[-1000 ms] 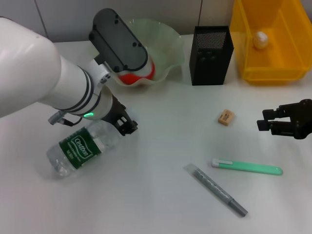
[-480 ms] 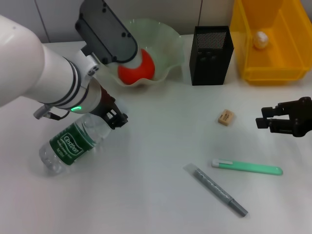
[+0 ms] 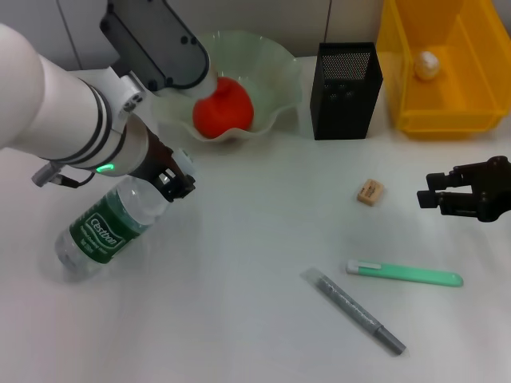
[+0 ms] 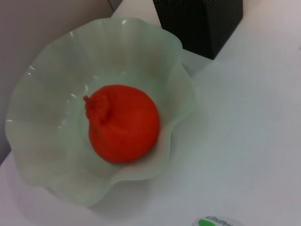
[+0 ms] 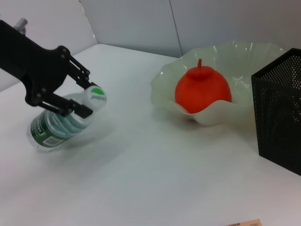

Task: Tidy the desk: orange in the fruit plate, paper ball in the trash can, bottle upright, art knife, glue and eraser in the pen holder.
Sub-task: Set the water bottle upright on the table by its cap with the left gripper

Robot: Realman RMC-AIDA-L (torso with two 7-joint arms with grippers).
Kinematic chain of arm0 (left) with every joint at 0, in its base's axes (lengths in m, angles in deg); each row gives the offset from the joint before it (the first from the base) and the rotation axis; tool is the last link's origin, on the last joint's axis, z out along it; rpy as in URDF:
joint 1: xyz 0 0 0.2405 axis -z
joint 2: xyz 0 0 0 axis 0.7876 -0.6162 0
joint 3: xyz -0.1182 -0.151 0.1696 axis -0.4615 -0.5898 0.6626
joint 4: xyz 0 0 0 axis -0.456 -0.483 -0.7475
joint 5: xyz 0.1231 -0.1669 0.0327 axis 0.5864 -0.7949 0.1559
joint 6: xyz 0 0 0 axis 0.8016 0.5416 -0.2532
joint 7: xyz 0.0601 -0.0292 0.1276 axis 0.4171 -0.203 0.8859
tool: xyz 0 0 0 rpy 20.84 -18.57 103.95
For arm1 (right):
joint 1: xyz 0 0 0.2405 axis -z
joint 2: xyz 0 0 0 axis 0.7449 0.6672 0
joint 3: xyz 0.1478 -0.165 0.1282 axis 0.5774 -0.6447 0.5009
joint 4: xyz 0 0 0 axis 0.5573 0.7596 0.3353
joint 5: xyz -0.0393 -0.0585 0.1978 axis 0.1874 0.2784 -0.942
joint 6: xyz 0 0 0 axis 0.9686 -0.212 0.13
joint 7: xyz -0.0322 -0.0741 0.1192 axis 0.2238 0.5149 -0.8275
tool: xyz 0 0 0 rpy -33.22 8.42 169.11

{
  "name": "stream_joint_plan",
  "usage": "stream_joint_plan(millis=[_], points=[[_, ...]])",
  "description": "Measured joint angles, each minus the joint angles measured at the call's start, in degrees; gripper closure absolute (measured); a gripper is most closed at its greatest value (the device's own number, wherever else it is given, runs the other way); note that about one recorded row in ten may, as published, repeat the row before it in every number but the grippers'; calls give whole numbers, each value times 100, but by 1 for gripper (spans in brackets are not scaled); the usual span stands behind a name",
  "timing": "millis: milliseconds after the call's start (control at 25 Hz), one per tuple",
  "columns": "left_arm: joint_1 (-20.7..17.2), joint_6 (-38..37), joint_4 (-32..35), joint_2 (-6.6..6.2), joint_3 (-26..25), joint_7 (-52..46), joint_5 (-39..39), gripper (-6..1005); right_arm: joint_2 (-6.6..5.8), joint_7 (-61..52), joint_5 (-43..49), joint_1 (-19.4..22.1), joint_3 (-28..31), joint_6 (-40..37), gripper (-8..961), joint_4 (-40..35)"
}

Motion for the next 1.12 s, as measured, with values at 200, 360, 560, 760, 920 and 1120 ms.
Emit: stream_joint_plan(millis=[200, 360, 560, 760, 920, 1120], points=[[-47, -132, 247, -2, -129, 0, 3, 555, 1, -9, 0, -1, -2, 2, 544, -8], [-81, -243, 453, -7, -208, 0, 4, 555, 1, -24, 1, -25, -28, 32, 544, -10], [-98, -354, 586, -5, -250, 0, 4, 555, 1, -33, 11, -60, -43, 52, 544, -8], [-166, -427, 767, 4, -262, 0, -16, 555, 1, -35, 11, -75, -44, 51, 544, -14], [-182, -520, 875, 4, -377, 0, -61, 555, 1, -37, 11, -78, -43, 53, 544, -11], [-236, -597, 1047, 6, -410, 0, -76, 555, 1, -39, 12, -78, -44, 53, 543, -6]])
